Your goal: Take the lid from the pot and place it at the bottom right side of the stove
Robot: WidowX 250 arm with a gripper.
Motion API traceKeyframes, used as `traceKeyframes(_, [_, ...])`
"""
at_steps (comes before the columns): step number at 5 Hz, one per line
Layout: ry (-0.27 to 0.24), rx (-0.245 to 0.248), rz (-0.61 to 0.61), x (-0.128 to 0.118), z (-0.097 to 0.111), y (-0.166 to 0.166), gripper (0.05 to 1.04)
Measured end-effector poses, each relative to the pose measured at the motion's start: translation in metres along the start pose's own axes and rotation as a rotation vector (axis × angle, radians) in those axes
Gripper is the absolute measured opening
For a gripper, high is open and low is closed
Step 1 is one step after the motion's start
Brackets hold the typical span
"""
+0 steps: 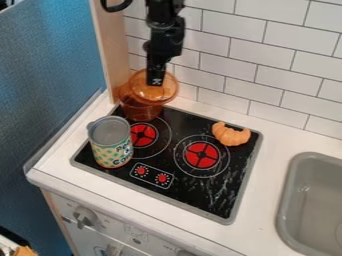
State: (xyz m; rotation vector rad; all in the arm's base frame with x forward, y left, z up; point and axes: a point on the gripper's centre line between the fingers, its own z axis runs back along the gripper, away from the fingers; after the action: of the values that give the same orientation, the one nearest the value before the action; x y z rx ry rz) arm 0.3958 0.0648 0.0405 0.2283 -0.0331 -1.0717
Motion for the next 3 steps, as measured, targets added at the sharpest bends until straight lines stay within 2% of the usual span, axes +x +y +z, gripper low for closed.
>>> traceKeyframes(1, [-0.091, 0.010, -0.098, 0.032, 0.010, -0.030, 0.381])
traceKeyframes(2, [-0.141, -0.017, -0.184, 0.063, 0.007, -0.068, 0.381])
traceKeyframes(3, [-0.149, -0.021, -0.212, 0.072, 0.007, -0.102, 0.381])
